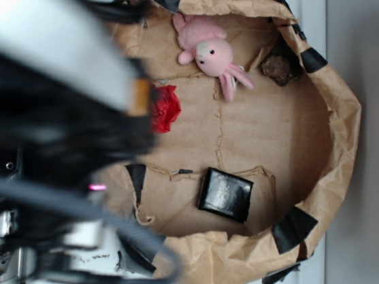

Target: Grab the black box.

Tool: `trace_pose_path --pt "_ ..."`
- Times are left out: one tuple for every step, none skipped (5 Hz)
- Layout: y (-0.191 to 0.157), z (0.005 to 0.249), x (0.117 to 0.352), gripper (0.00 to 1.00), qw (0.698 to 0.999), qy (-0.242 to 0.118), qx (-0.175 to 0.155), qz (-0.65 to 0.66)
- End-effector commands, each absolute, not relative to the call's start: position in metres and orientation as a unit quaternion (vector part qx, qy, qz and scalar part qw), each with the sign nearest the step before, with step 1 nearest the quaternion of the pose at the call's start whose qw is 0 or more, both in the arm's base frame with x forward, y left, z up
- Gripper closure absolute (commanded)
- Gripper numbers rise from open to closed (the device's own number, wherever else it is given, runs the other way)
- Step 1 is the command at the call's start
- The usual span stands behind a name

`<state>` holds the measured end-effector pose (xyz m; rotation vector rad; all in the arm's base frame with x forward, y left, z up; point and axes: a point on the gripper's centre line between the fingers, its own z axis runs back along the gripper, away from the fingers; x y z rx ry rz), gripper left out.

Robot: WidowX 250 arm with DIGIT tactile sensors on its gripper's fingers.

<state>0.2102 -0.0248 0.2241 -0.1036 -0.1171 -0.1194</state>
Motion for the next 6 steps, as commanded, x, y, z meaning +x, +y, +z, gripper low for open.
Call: trace_pose_path --pt "-0.004 0.219 0.234 0.00 0.989 -0.109 -0.073 -0.065" --pt "-0.004 0.219 0.234 0.00 0.989 -0.109 -0.073 -0.065" --pt "-0.004 0.219 0.234 0.00 0.989 -0.109 -0.073 -0.065" --pt "-0.007 0.174 0.273 0.00 0.994 -0.096 -0.043 -0.025" --pt "-0.010 0.147 0.296 0.00 0.993 -0.109 -0.036 -0.010" --pt "-0.011 0.113 0.302 0.00 0.992 -0.119 -0.018 -0.027"
